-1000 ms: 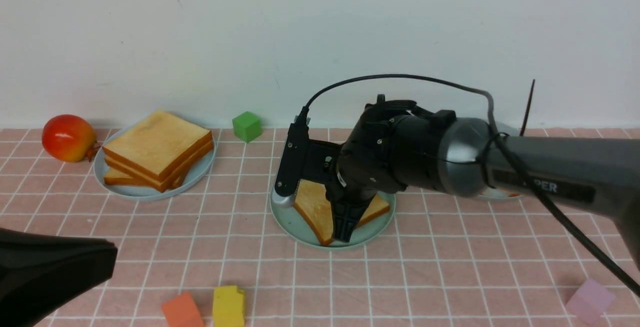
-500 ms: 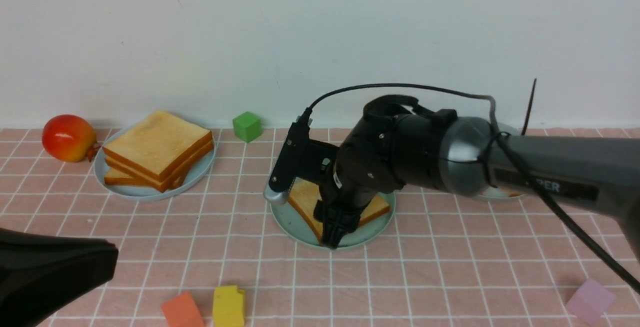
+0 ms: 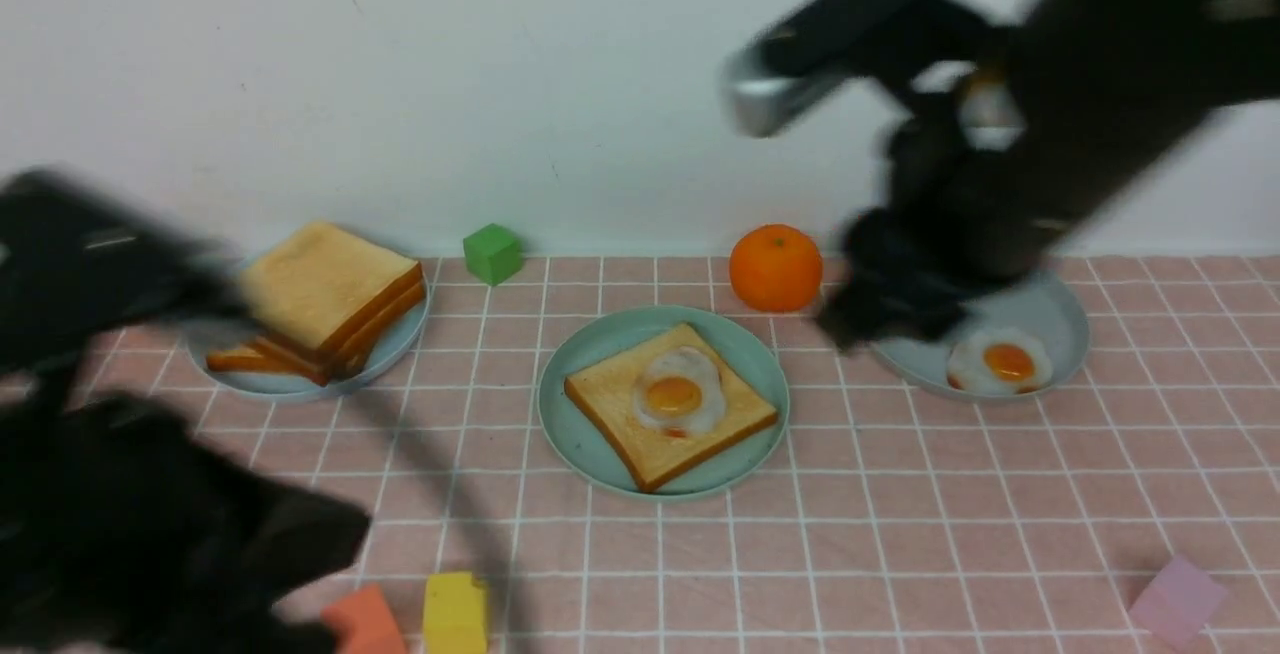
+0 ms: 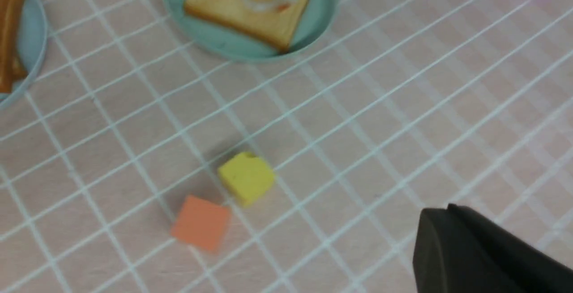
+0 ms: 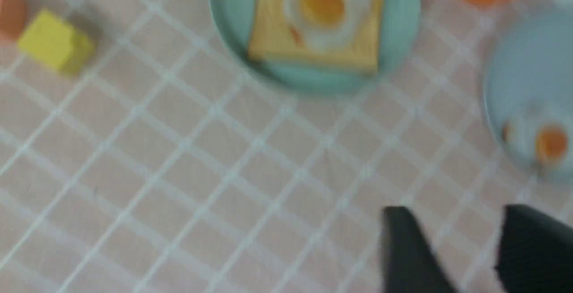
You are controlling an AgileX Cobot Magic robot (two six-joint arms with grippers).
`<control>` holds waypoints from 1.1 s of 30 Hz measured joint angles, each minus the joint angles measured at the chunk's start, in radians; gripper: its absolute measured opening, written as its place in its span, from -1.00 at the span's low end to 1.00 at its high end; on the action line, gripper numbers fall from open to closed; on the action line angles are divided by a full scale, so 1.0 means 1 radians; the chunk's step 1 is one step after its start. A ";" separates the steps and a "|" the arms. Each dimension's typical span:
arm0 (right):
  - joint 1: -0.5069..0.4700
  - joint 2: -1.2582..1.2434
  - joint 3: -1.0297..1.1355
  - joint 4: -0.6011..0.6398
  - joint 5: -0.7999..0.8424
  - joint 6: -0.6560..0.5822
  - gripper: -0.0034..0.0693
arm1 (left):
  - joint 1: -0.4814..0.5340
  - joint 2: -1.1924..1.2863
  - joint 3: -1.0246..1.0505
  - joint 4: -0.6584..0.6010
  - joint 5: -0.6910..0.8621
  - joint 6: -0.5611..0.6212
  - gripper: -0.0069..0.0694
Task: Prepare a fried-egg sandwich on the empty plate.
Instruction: Use the left arm to grab a slice of bread
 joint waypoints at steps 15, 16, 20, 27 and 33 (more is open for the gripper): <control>0.000 -0.567 0.538 0.003 -0.083 0.173 -0.90 | 0.449 0.587 -0.382 -0.147 0.088 0.193 -0.85; 0.000 -0.595 0.558 0.003 -0.098 0.175 -0.90 | 0.472 0.640 -0.420 -0.149 0.095 0.198 -0.85; 0.000 -0.684 0.608 0.003 -0.123 0.176 -0.90 | 0.527 0.796 -0.556 -0.145 0.116 0.206 -0.84; 0.000 -0.771 0.624 0.003 -0.130 0.176 -0.89 | 0.543 0.987 -0.721 -0.029 0.082 0.213 -0.36; 0.000 -0.778 0.624 0.015 -0.131 0.176 -0.88 | 0.543 1.080 -0.745 0.094 -0.042 0.213 0.12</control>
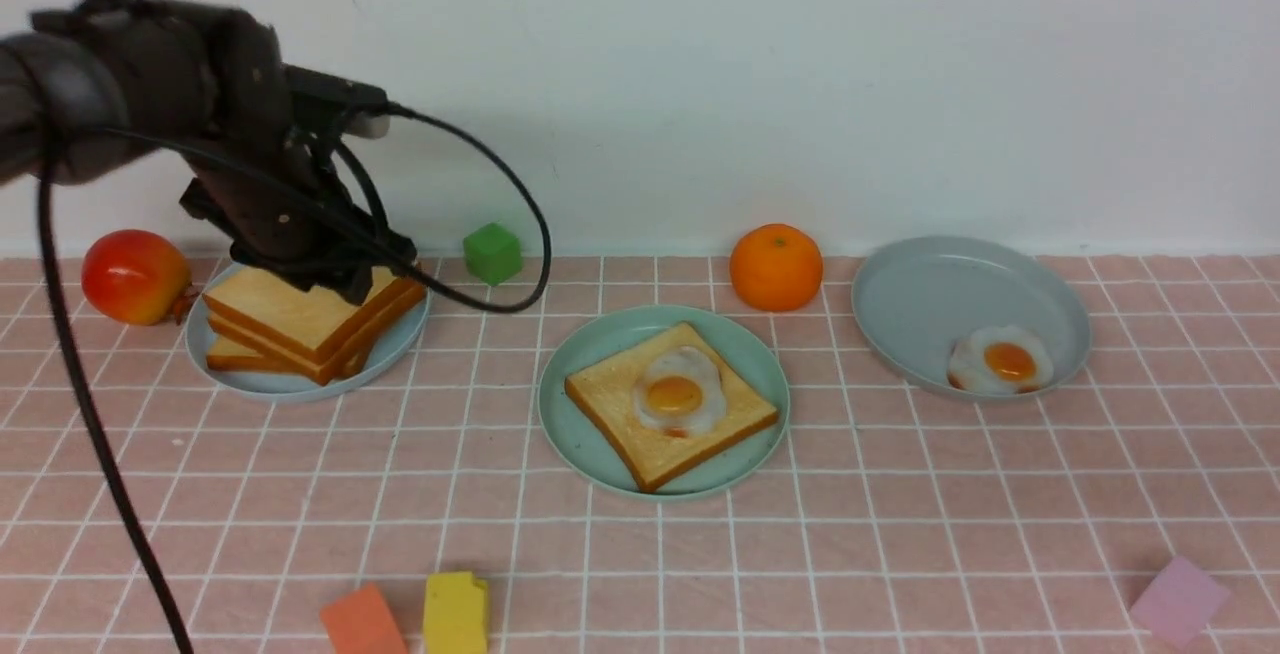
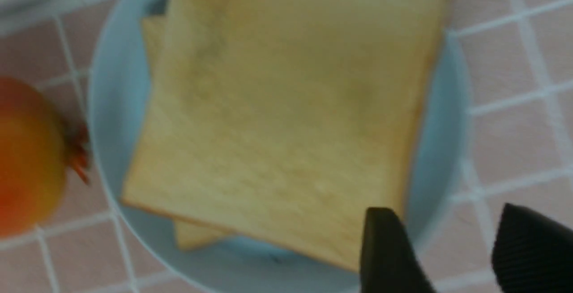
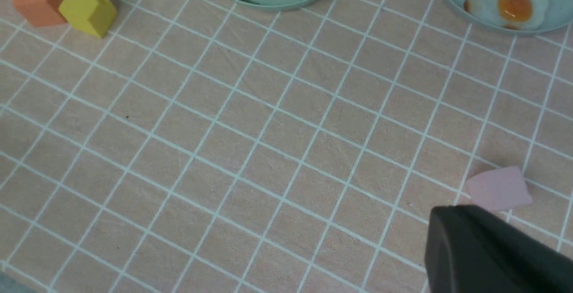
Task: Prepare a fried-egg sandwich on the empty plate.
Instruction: Use the left arm to grab a slice of bread
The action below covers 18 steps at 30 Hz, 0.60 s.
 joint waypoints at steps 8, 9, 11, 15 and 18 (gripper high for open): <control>0.000 0.000 0.000 0.032 0.000 0.000 -0.88 | 0.000 0.057 0.000 0.044 -0.064 0.000 0.18; 0.000 0.000 0.000 0.033 0.000 0.000 -0.88 | 0.000 0.057 0.000 0.034 -0.065 0.000 0.18; 0.000 0.000 0.000 0.035 0.000 0.000 -0.87 | 0.000 0.057 -0.004 0.015 -0.065 0.000 0.18; 0.000 0.000 0.000 0.036 0.000 0.000 -0.87 | 0.000 0.057 -0.007 -0.011 -0.074 0.000 0.18; 0.000 0.000 0.000 0.036 0.000 0.000 -0.87 | 0.000 0.059 -0.007 -0.005 -0.092 0.000 0.18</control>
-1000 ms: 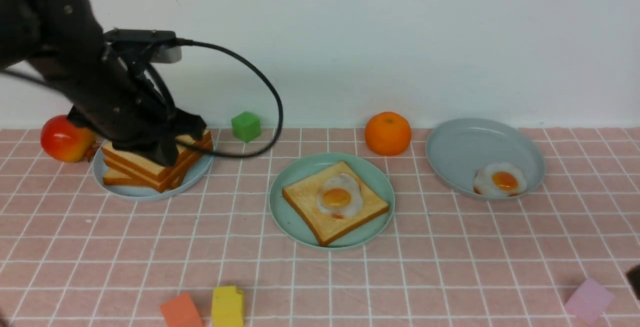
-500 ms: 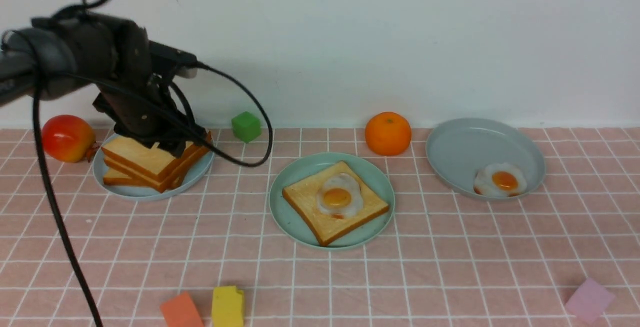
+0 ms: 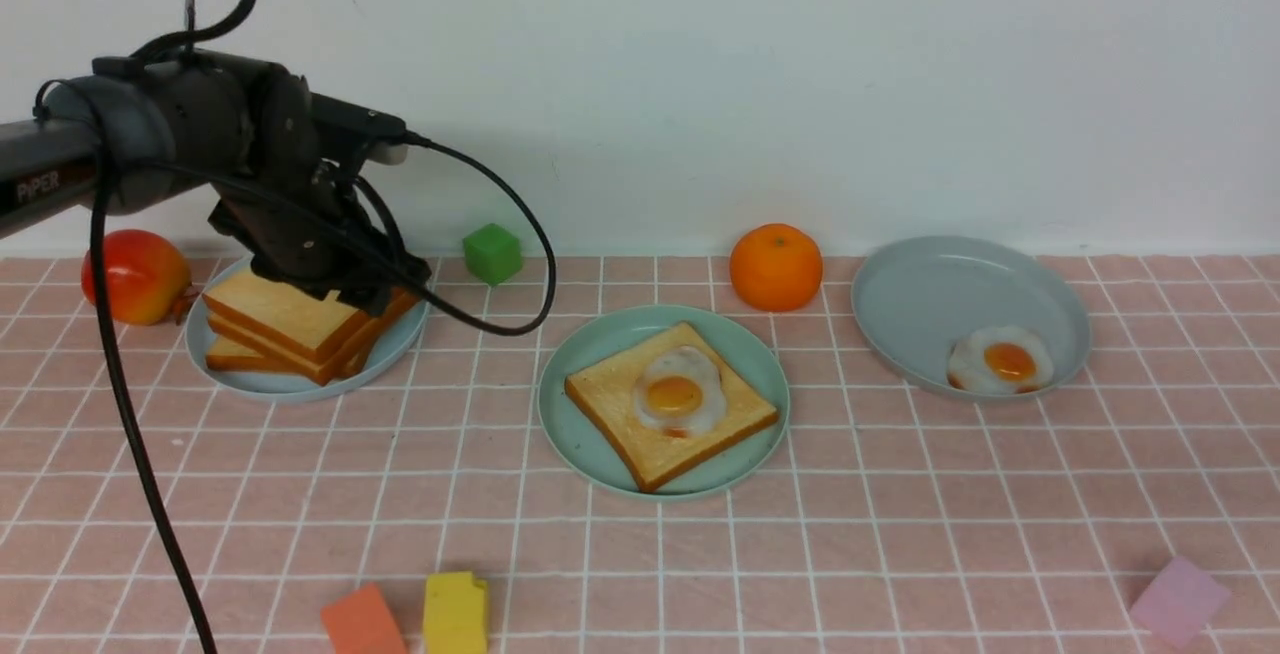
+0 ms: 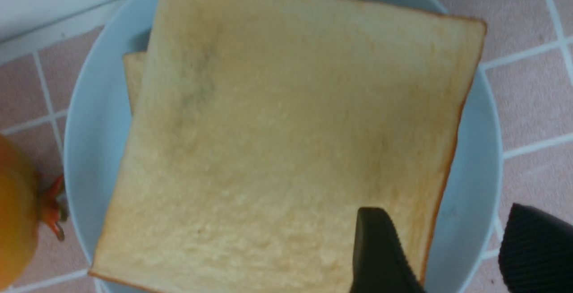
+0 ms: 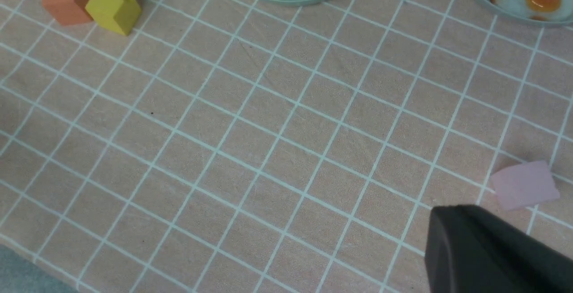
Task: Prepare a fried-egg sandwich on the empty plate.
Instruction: Use the left arm to grab a slice of bread
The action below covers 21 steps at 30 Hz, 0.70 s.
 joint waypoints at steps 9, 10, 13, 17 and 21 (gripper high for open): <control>0.000 0.000 0.000 0.001 -0.008 0.022 -0.86 | 0.000 0.058 -0.002 0.069 -0.058 0.000 0.17; 0.000 0.000 0.000 0.001 -0.008 0.023 -0.86 | 0.000 0.059 -0.004 0.070 -0.059 0.000 0.17; 0.000 0.000 0.000 0.001 -0.008 0.025 -0.86 | 0.000 0.061 -0.005 0.071 -0.062 0.000 0.16; 0.000 0.000 0.000 0.003 -0.008 0.025 -0.85 | 0.000 0.061 -0.005 0.076 -0.063 0.000 0.06; 0.000 0.000 0.000 0.008 -0.008 0.026 -0.85 | 0.000 0.061 -0.007 0.079 -0.063 0.000 -0.31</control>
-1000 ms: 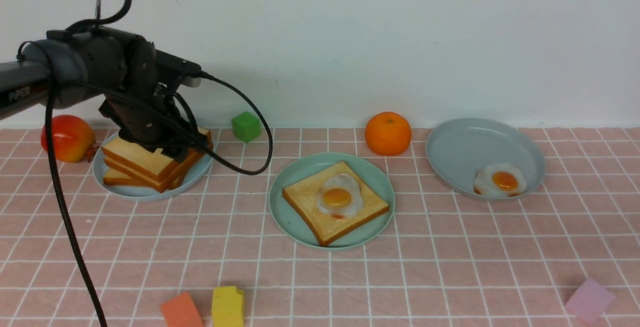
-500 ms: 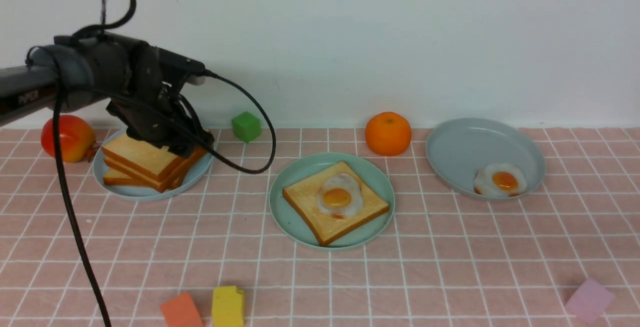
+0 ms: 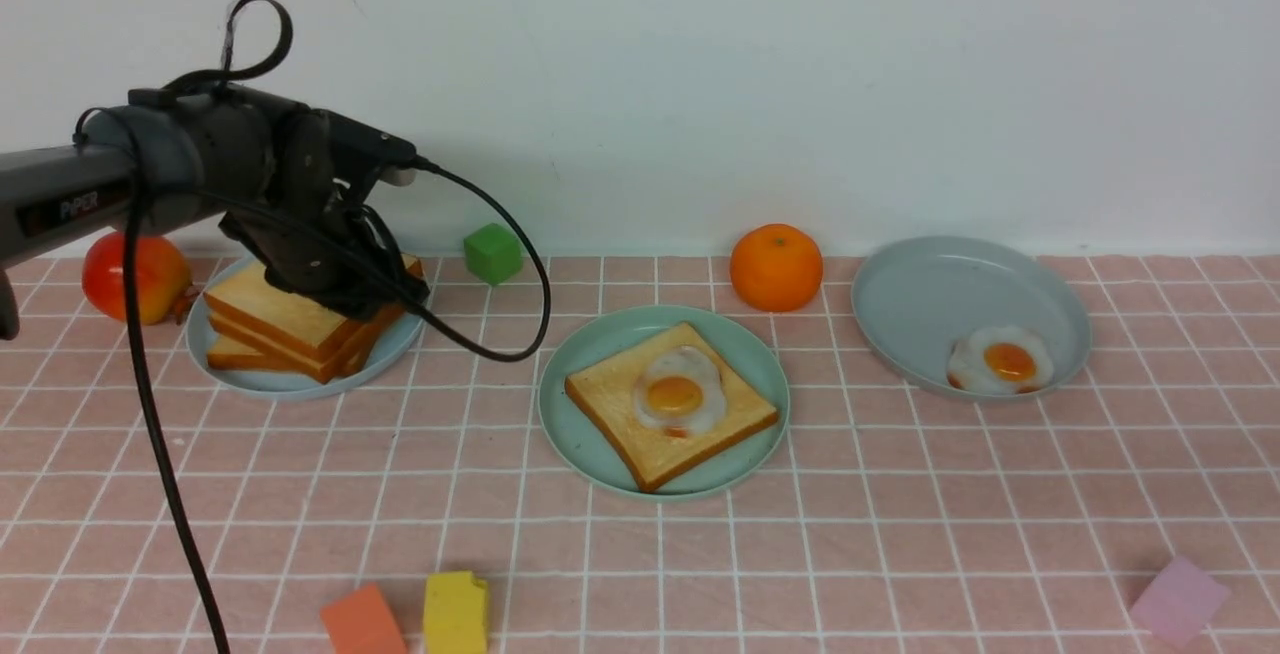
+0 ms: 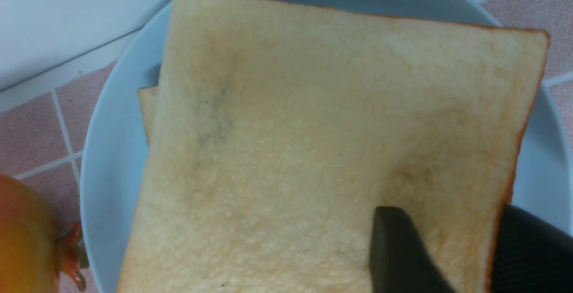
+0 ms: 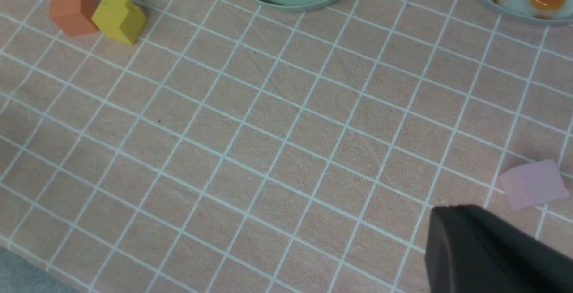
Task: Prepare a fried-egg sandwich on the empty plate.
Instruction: Use the left arm to grab a slice of bread, then use the left arm to place a slice of bread on the fried egg in the middle
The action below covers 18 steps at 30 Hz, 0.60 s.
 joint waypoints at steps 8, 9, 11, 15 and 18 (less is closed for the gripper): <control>0.000 0.000 0.000 0.003 0.000 0.000 -0.84 | -0.003 -0.016 -0.001 0.001 0.015 0.003 -0.81; 0.000 0.000 0.000 0.005 0.000 0.000 -0.83 | -0.003 -0.025 -0.001 0.000 0.024 0.003 -0.81; 0.000 0.000 0.000 0.010 0.000 0.000 -0.83 | -0.006 -0.065 -0.001 -0.002 0.050 0.003 -0.81; 0.000 -0.002 0.000 0.012 0.005 0.000 -0.83 | -0.040 -0.169 -0.001 -0.021 0.090 0.002 -0.81; 0.000 -0.012 0.001 0.014 0.013 0.000 -0.83 | -0.127 -0.240 -0.004 -0.037 0.127 0.002 -0.81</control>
